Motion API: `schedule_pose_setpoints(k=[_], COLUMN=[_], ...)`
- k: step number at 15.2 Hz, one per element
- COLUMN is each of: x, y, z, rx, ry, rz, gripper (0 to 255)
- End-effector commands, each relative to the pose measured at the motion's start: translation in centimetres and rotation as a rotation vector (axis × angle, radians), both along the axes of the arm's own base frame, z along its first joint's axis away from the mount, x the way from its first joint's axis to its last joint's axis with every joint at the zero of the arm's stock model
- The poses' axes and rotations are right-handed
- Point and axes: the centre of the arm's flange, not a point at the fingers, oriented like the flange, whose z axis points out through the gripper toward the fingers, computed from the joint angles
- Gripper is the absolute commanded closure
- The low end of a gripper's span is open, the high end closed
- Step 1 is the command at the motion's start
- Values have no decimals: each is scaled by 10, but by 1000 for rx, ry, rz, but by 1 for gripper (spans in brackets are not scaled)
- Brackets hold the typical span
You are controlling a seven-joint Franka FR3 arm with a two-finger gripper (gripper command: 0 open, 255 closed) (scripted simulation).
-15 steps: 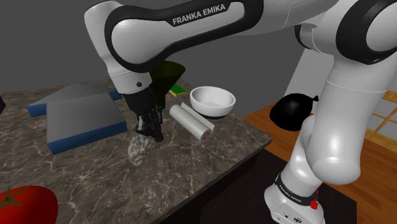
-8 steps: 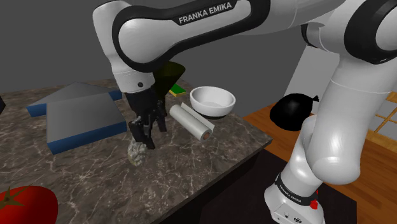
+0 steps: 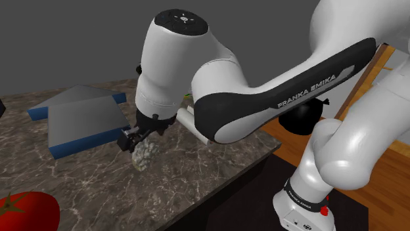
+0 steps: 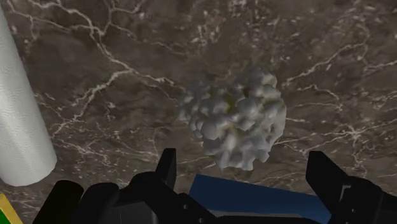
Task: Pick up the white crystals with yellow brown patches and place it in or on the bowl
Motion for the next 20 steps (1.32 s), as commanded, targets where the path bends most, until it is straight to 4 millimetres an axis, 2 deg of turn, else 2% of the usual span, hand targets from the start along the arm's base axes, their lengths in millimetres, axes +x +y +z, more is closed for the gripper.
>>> schedule_pose_setpoints(k=[1, 5, 13, 14, 20], x=[0, 11, 11, 11, 11], y=[1, 1, 1, 1, 1], z=[-9, -30, -30, -30, -30], rx=[19, 19, 19, 19, 19], ry=[-30, -30, -30, -30, -30], rz=[-19, -19, -19, -19, -19], gripper=[0, 0, 0, 255, 255])
